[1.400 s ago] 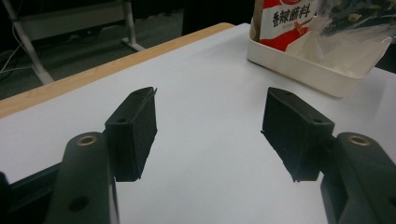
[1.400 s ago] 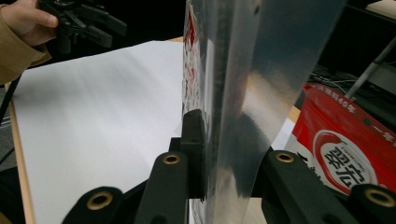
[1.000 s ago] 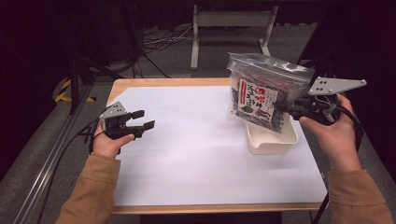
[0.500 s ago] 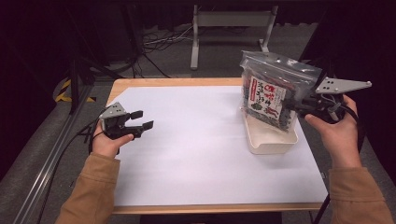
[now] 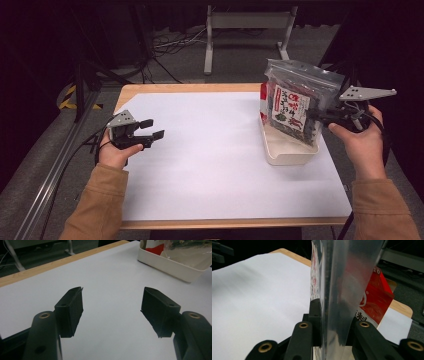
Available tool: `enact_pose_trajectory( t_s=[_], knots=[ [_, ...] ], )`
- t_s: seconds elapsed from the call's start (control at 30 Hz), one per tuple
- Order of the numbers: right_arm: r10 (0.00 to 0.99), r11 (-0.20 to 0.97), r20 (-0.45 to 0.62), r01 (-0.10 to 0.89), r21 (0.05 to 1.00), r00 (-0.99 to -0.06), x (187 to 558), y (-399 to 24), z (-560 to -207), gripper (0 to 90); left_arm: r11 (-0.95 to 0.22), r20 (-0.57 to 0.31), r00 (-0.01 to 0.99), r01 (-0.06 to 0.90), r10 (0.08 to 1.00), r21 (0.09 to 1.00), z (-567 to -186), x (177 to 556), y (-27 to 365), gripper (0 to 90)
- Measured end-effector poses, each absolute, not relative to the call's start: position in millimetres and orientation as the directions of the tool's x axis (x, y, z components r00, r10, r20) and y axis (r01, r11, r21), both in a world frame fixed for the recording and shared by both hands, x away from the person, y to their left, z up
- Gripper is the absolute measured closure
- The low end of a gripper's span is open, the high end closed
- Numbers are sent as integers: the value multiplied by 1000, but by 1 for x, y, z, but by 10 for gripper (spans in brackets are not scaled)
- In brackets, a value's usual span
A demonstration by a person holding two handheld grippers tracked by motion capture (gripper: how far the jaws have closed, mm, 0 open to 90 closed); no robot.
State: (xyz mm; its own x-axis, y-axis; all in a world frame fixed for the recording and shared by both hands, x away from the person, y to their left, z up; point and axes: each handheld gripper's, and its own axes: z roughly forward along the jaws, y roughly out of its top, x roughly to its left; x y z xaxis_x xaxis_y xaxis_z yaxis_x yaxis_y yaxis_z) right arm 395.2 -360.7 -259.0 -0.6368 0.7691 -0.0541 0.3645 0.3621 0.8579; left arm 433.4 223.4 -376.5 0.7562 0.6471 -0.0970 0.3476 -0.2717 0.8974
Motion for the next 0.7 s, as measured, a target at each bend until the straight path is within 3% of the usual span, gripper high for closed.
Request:
enact_pose_trajectory(
  t_s=[0.7],
  knots=[
    [760,407,-26,444,798,-649,403,-352,-304,758,-271,-98,748,354,656,895,-377,431,227,342]
  ],
)
